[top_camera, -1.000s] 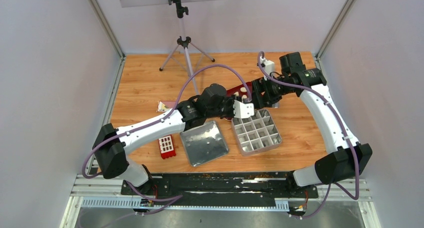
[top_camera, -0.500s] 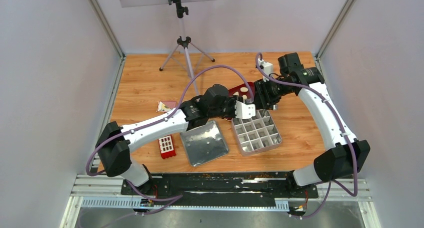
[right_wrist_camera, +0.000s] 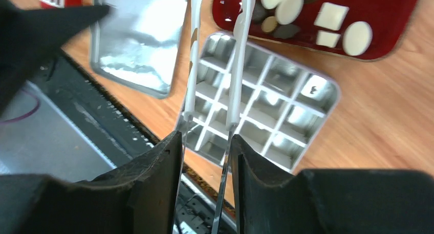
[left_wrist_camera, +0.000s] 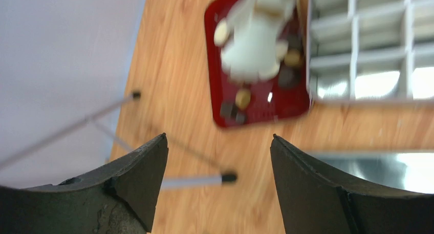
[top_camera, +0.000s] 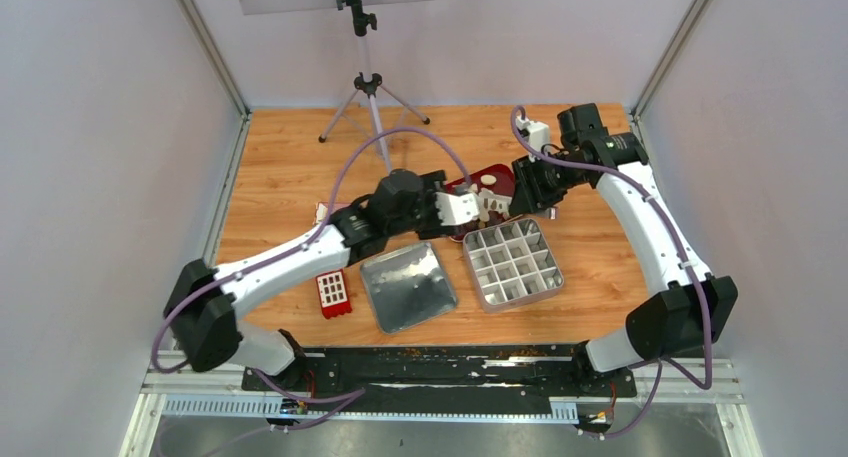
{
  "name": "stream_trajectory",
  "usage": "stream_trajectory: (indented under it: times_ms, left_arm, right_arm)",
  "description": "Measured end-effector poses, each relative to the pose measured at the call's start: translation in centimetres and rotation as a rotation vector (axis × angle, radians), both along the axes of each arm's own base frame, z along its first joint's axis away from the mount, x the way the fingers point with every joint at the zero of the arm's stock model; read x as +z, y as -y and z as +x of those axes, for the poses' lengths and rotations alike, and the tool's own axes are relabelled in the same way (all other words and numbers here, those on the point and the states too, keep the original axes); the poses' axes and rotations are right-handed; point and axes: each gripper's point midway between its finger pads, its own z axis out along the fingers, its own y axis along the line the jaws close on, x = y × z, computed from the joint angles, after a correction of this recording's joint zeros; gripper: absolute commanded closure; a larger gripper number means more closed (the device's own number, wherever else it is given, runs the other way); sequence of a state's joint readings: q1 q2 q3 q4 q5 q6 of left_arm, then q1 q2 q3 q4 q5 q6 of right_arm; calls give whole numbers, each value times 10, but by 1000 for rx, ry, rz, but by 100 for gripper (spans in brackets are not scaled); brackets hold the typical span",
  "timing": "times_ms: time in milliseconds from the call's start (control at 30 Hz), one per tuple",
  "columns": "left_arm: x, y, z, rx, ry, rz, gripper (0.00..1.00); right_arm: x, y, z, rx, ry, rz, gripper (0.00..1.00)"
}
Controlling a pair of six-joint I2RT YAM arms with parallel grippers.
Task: Pack the chocolate
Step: Adjust the clamp, then pick up the fake chocolate from the plate.
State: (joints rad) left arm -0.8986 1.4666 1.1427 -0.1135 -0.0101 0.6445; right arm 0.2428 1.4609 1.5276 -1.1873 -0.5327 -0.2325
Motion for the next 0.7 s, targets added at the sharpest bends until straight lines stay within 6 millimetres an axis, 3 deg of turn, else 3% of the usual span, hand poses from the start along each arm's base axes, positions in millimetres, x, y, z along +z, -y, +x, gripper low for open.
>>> stream_trajectory:
  times_ms: [100, 233, 400, 633, 700]
  left_arm:
    - [-8, -54, -8, 65, -8, 16, 16]
    - [5, -119, -30, 157, 36, -12, 15]
    - [19, -147, -54, 199, 34, -77, 15]
    - [-28, -186, -54, 326, -105, -31, 15]
    - [-33, -190, -54, 340, -124, -28, 15]
  right_arm:
    - [-7, 12, 14, -21, 16, -50, 59]
    - [-19, 25, 39, -33, 40, -125, 58]
    - [-35, 35, 71, -51, 58, -211, 58]
    - [-50, 42, 120, -63, 103, -300, 58]
    - [-54, 42, 131, -60, 108, -310, 58]
